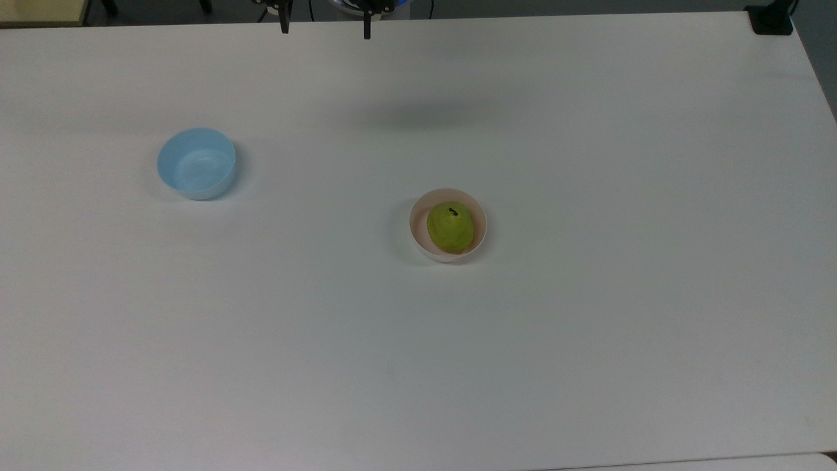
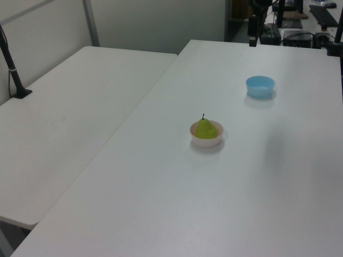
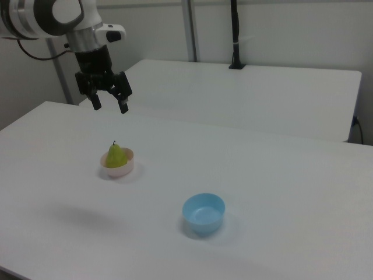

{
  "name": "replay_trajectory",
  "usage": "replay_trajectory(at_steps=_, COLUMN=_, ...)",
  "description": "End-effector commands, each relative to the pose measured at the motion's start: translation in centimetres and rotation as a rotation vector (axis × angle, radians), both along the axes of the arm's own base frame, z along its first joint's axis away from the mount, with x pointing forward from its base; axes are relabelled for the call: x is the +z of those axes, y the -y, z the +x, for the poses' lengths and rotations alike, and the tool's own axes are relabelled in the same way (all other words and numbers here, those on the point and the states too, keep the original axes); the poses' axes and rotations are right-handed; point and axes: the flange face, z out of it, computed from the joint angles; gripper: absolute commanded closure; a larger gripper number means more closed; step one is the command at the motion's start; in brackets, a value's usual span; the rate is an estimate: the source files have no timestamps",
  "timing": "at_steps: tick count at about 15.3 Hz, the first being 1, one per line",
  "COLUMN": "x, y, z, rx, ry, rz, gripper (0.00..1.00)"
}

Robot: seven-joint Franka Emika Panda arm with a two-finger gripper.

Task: Pick up a pear from the bowl

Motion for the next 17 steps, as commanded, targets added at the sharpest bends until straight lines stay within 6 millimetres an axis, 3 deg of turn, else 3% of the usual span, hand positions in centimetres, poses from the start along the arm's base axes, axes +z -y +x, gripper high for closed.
replay_trajectory(at_steps=1, x=0.1, y=0.1, z=-0.8, rx=0.035, ry=-0.014, rz=0.019, gripper=0.0)
replay_trajectory(at_steps=9, x=-0.2, y=-0.2, z=-0.5, rx=0.04, ry=-0.009, rz=0.024, gripper=0.0)
replay_trajectory(at_steps=14, x=-2.1, y=-1.8, z=0.7, rx=0.153, ry=-0.023, rz=0.066, gripper=0.0)
replay_trajectory(at_steps=17, x=-4.5, y=-3.5, z=2.2, rx=0.208, ry=-0.023, rz=0.065, gripper=0.0)
